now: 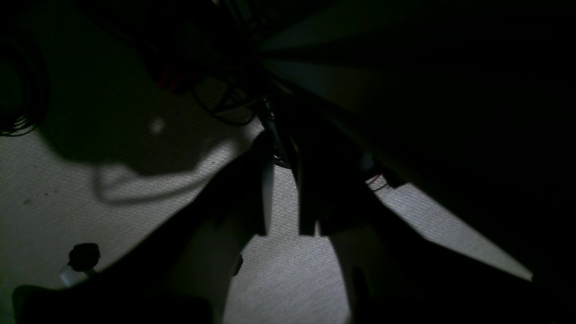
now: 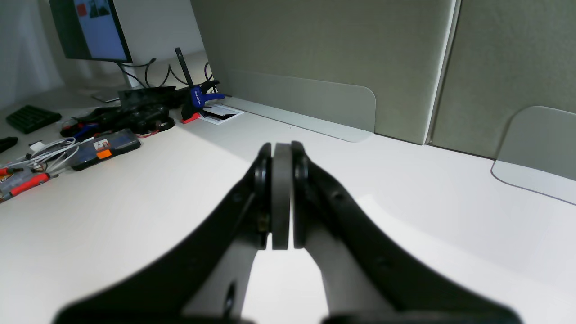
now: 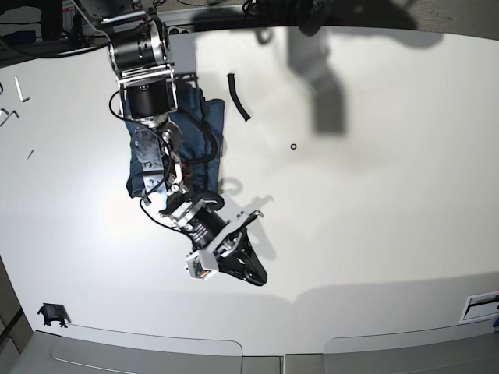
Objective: Fold the T-shirt properly
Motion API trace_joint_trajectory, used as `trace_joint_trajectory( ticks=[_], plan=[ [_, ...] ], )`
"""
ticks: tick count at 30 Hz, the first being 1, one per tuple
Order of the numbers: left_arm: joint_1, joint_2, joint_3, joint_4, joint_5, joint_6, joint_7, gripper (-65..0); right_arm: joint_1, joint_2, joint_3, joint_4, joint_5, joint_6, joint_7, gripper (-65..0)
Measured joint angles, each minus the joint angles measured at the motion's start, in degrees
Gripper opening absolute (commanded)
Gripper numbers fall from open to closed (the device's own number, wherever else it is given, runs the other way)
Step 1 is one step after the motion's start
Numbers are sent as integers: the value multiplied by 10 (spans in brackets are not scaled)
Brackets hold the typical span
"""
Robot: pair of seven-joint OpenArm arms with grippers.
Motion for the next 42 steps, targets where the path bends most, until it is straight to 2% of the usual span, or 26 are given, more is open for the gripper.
trace_joint_trajectory(
  ticks=[3, 4, 9, 14, 26, 28, 32, 37, 42],
  plan=[
    [0, 0, 0, 0, 0, 0, 0, -569, 0, 0, 0, 0, 0, -9, 0, -650],
    [0, 0, 0, 0, 0, 0, 0, -569, 0, 0, 0, 0, 0, -36, -2, -650],
    [0, 0, 0, 0, 0, 0, 0, -569, 0, -2, 0, 0, 0, -225, -53, -650],
    [0, 0, 0, 0, 0, 0, 0, -569, 0, -2, 2, 0, -74, -405, -69, -650],
    [0, 0, 0, 0, 0, 0, 0, -569, 0, -2, 2, 0, -210, -755, -78, -650],
    [0, 0, 0, 0, 0, 0, 0, -569, 0, -2, 3, 0, -231, -800, -80, -650],
    [0, 0, 0, 0, 0, 0, 0, -569, 0, -2, 2, 0, -284, -796, -101, -650],
    [0, 0, 0, 0, 0, 0, 0, -569, 0, -3, 2, 0, -300, -796, -101, -650],
    [0, 0, 0, 0, 0, 0, 0, -569, 0, -3, 2, 0, -356, -796, -89, -650]
  ],
)
